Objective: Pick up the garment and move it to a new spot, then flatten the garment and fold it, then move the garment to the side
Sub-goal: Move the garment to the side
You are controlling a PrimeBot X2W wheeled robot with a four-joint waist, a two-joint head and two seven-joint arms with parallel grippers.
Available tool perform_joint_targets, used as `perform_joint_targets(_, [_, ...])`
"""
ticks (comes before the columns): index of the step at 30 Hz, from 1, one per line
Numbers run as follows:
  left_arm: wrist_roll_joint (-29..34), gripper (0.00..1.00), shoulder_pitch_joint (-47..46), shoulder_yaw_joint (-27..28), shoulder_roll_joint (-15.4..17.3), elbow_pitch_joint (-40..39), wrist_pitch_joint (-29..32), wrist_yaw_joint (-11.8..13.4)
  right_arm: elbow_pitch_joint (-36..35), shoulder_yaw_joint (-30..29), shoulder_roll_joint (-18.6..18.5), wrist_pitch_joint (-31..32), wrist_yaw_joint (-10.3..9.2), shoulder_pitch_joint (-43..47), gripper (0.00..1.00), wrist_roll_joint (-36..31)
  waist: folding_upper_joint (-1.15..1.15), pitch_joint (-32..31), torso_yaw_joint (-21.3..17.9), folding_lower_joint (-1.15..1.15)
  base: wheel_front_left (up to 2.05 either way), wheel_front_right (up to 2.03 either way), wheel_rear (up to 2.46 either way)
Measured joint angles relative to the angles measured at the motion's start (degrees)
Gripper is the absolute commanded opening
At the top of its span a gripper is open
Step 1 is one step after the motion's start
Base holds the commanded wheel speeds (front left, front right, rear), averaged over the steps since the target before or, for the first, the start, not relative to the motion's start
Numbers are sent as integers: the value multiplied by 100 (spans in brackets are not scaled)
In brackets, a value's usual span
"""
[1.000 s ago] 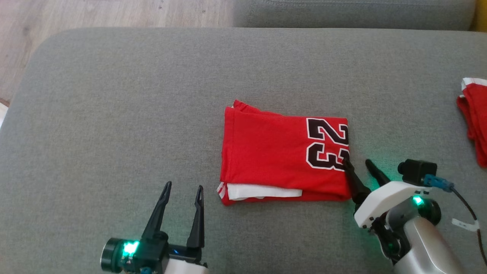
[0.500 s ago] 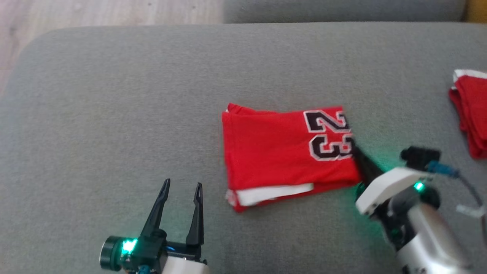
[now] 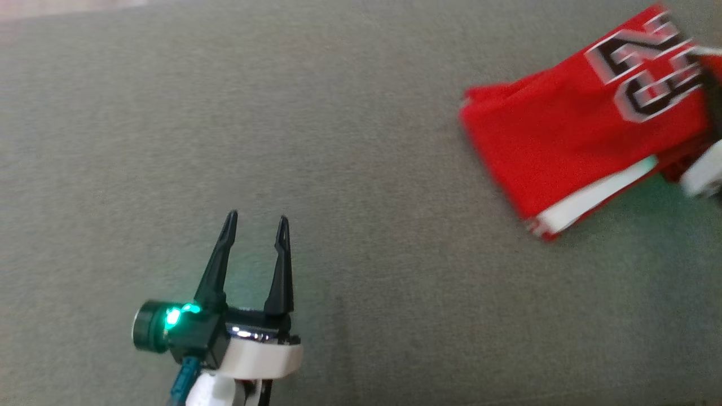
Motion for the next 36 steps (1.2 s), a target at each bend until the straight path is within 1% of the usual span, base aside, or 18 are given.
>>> perform_joint_targets(3, [-25, 100, -105, 18, -2, -70, -8, -79, -176, -326, -275, 202, 0, -158, 0, -196, 0, 134, -152, 0, 0, 0, 0])
perform_joint_targets(5, [-32, 100, -161, 23, -3, -99, -8, -86, -320, -563, -420, 420, 0, -247, 0, -335, 0, 206, -236, 0, 0, 0, 0])
perform_joint_targets(9, [-80, 100, -194, 31, -4, -103, -8, -140, -525, -985, -530, 775, 0, -317, 0, -667, 0, 317, -334, 0, 0, 0, 0])
perform_joint_targets(10, [-80, 100, -204, 32, -4, -102, -8, -171, -556, -1051, -526, 845, 0, -308, 92, -746, 0, 331, -344, 0, 0, 0, 0])
perform_joint_targets(11, [-81, 100, -218, 33, -4, -98, -8, -181, -590, -1117, -509, 847, 0, -290, 100, -826, 0, 336, -346, 0, 0, 0, 0])
perform_joint_targets(13, [-82, 100, -270, 35, -4, -73, -8, -182, -721, -1218, -413, 887, 0, -239, 100, -967, 0, 312, -336, 0, 0, 0, 0])
perform_joint_targets(16, [-132, 100, -286, 42, -5, -38, -8, -180, -966, -1233, -100, 858, 0, -44, 100, -1126, 0, 194, -310, -1, 0, 0, 0])
perform_joint_targets(20, [-131, 100, -253, 43, -5, 40, -8, -174, -1074, -903, 492, 721, 0, 678, 100, -1154, 0, -81, -252, -1, 0, 0, 0])
perform_joint_targets(23, [-132, 100, -173, 44, -9, 70, -8, -122, -1028, -575, 889, 435, 0, 1297, 100, -1149, 0, -353, -183, -2, 0, 0, 0])
perform_joint_targets(26, [-163, 100, 44, 46, -10, 144, -8, -78, -829, -181, 1185, -29, 0, 1755, 100, -1028, 0, -648, -92, -2, 0, 0, 0])
perform_joint_targets(30, [-287, 100, 386, 37, -9, 331, -8, -51, -424, 531, 1448, -898, 0, 2231, 100, -801, 0, -1062, 57, -2, 0, 0, 0])
perform_joint_targets(32, [-292, 100, 543, 35, -8, 393, -8, -20, -231, 781, 1619, -1318, 0, 2432, 100, -699, 0, -1274, 136, -3, 0, 0, 0])
perform_joint_targets(34, [-292, 100, 694, 27, -8, 408, -8, -9, -123, 978, 1729, -1812, 0, 2618, 100, -665, 0, -1473, 223, -3, 0, 0, 0])
perform_joint_targets(36, [-292, 100, 817, 30, -7, 385, -8, 22, -51, 1126, 1753, -2156, 0, 2725, 100, -677, 0, -1646, 319, -3, 0, 0, 0])
